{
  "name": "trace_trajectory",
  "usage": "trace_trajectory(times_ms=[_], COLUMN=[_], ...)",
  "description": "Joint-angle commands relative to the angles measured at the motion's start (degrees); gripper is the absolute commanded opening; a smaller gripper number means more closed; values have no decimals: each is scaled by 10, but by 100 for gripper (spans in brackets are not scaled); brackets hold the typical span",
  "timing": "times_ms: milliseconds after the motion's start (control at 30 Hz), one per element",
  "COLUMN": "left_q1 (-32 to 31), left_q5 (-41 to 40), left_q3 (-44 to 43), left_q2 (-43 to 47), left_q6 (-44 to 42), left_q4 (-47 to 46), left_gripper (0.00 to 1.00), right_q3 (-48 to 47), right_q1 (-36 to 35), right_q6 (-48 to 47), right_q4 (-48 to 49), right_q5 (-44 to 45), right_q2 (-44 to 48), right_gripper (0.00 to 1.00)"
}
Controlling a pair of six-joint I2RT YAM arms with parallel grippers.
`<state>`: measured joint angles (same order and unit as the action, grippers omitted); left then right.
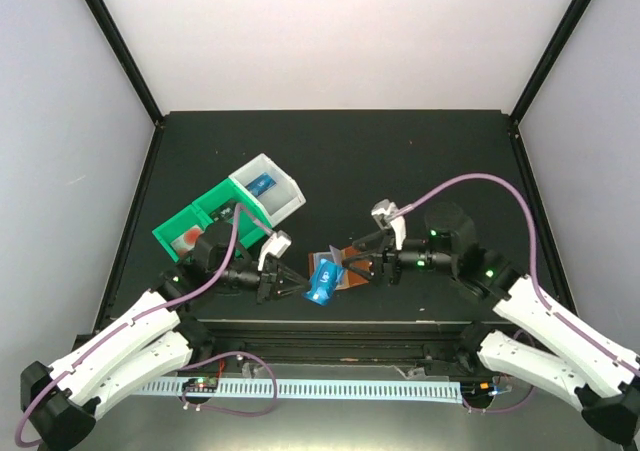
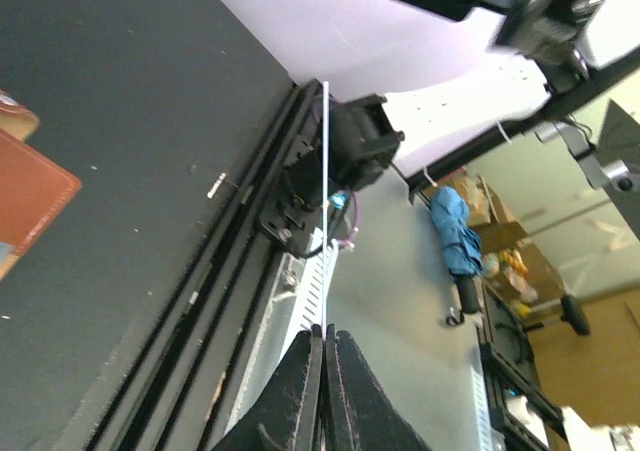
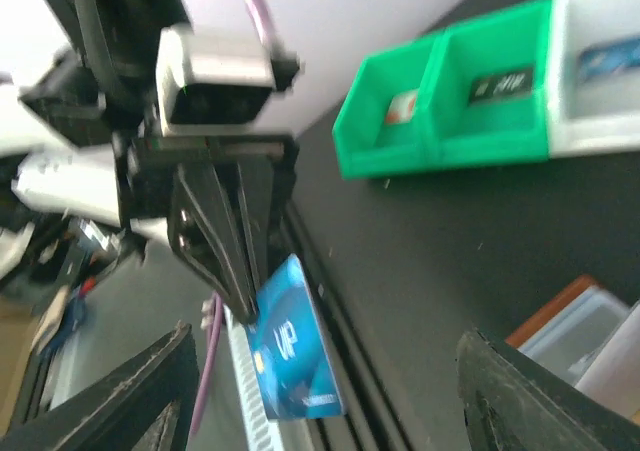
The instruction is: Take the credit cards out of the card holder
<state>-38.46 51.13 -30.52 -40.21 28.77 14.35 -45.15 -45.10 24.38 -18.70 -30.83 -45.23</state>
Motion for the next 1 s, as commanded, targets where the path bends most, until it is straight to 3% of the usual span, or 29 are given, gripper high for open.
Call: trace_trajectory(times_ms=[0,233,333,433,533,600,700,867,967], left_q1=[2,1,2,1,1,2,2,2,2], left_q5=[69,79,78,62,40,7,-92,-142,-169], left_q3=[-17,-18,-19,-24,-48,-77,-114,-92,-55], left_q2=[4,7,5,3,6,12,27,93,138], left_q6=[-29,-31,-29,-21,-17,-19,1,93,143], left_q4=[21,20,19,22,30,53,95,19,-38], left_gripper=[2,2,2,2,3,23,64,78,80], right_q3=[-21,-31,-25,-18,-11,-8,9,22,54], right_q1=[2,1,1,1,2,2,2,1,2], right_q6=[-71,-68,-65,-77,-64,-40,23,111,217], right_q4=[-62,-17,7,14,34,55,124,198,322], right_q5=[-136,-216,-256,-272,-285,-278,-269,-221,-194], right_q2=[-45,-112,-133,-138,-137,-132,-109,-82,-80], right_gripper=[71,60,42,11,1,1,1,1,1])
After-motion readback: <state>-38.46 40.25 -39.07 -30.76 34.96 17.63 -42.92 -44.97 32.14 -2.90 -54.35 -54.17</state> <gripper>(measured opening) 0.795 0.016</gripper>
